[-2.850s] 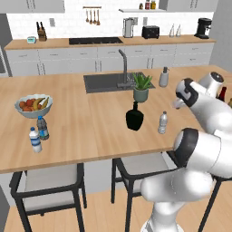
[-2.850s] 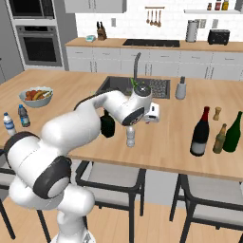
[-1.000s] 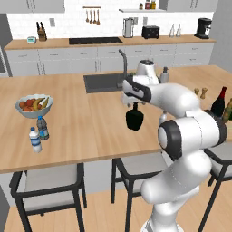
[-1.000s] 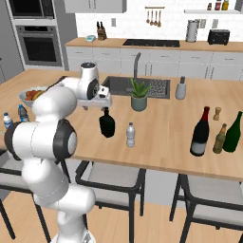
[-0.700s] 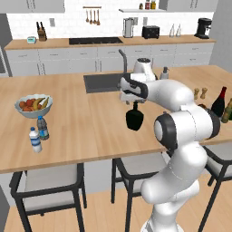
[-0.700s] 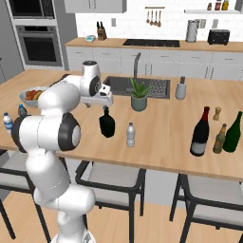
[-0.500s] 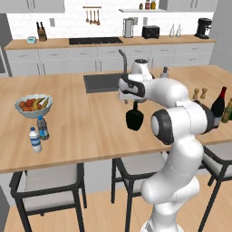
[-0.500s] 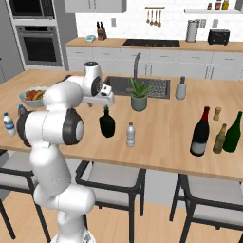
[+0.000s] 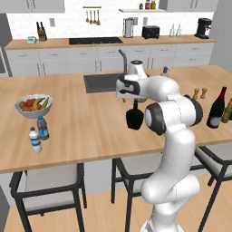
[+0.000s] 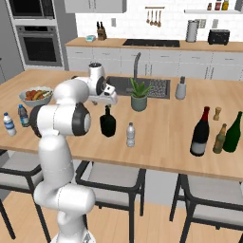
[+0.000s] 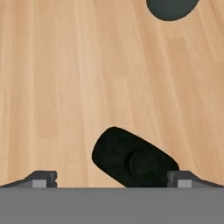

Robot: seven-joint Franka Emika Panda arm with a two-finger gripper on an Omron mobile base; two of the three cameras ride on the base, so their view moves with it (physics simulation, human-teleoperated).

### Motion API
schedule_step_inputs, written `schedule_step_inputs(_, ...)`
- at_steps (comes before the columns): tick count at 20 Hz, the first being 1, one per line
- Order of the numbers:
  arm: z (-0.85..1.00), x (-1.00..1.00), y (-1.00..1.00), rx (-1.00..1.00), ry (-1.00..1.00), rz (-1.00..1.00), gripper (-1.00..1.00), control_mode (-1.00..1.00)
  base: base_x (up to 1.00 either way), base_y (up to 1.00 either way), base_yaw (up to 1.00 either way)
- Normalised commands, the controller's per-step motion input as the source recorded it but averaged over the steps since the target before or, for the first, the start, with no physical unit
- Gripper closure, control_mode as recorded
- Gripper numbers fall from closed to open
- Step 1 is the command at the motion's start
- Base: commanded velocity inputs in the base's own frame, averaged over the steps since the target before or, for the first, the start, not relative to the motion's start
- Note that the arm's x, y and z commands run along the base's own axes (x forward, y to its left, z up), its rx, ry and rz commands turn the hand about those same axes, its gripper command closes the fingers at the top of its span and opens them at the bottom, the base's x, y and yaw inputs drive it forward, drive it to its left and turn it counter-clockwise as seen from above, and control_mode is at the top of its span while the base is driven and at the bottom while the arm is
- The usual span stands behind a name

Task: Move the plastic bottles in the middle to the plastics group, and the glass bottles in the middle to the glass group.

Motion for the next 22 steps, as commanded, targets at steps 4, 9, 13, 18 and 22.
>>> schedule_step_inputs(4,-0.05,0.0,-0.14,0.0,0.0,0.0,-1.0,-1.0,0.0,0.0,0.0)
schedule_step_inputs(9,0.0,-0.21,-0.01,0.0,0.0,0.0,-1.0,-1.0,0.0,0.0,0.0)
schedule_step_inputs(13,-0.02,-0.16,0.0,0.0,0.0,0.0,-1.0,-1.0,0.0,0.0,0.0)
schedule_step_inputs(18,-0.2,-0.03,-0.1,0.0,0.0,0.0,-1.0,-1.0,0.0,0.0,0.0)
schedule_step_inputs(22,-0.25,-0.18,0.0,0.0,-0.08,0.0,-1.0,-1.0,0.0,0.0,0.0)
